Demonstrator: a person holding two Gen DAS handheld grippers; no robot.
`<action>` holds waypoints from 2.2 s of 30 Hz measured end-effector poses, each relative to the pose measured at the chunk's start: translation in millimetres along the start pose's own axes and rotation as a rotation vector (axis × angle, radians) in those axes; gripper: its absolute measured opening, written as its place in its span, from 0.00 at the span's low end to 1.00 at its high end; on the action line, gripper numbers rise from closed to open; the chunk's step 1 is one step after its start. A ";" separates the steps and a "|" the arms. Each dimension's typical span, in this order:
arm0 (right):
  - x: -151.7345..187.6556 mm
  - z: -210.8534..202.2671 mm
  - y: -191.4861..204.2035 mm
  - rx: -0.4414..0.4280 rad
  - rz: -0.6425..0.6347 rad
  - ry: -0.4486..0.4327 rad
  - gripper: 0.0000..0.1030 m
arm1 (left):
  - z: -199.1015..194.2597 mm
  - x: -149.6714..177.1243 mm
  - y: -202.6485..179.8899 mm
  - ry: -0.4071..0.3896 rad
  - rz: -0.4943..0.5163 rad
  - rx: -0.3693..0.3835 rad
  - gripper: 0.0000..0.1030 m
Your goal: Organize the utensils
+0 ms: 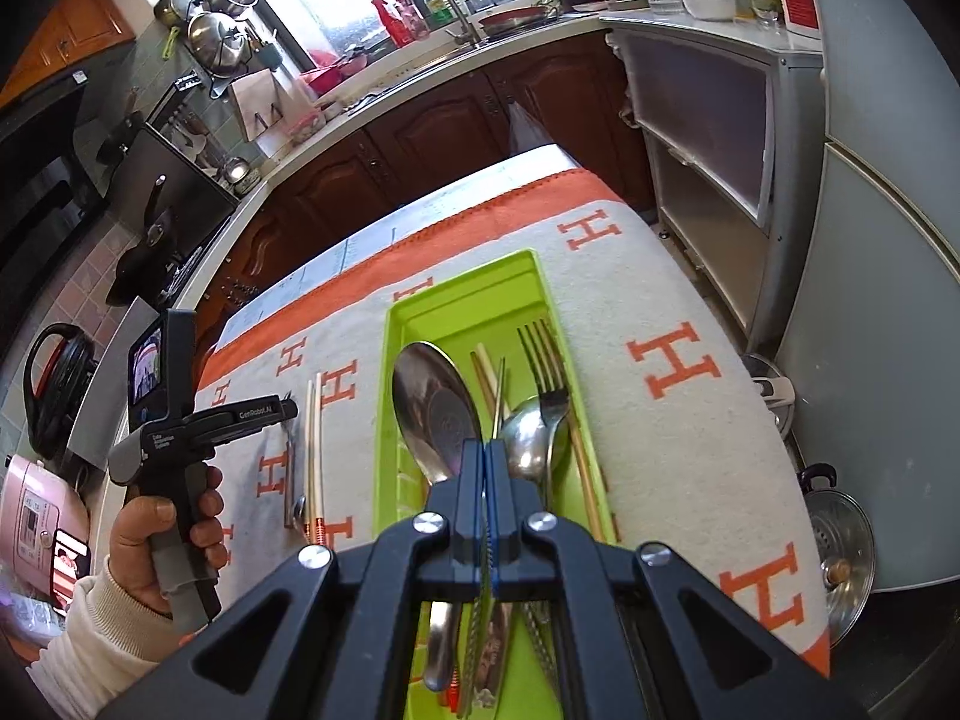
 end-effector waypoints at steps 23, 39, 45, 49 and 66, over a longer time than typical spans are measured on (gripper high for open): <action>20.3 10.2 -4.4 0.084 -0.011 0.066 0.01 | -52.1 5.1 16.7 0.011 -0.094 0.171 0.02; 52.9 -15.9 -28.3 0.130 0.087 0.152 0.05 | -131.0 4.9 -110.2 0.021 0.010 0.440 0.02; 35.8 -28.8 -36.4 0.134 0.130 0.078 0.05 | -120.1 11.3 -150.2 0.041 0.045 0.448 0.02; 31.8 -32.0 -39.6 0.143 0.144 0.059 0.05 | -99.8 13.1 -170.3 0.043 0.063 0.419 0.02; 24.9 -43.0 -27.6 0.148 0.105 0.019 0.05 | -125.3 16.1 -133.7 -0.008 0.168 0.369 0.02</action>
Point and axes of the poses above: each gripper's, at about its wrist camera, not at the fingertips, and z roughly the way its jaws point, y to its left, x to its underside, the point moved 4 cm from there along z, roughly the way its jaws point, and after that the axes turned 14 degrees about -y, right-handed, at the moved point
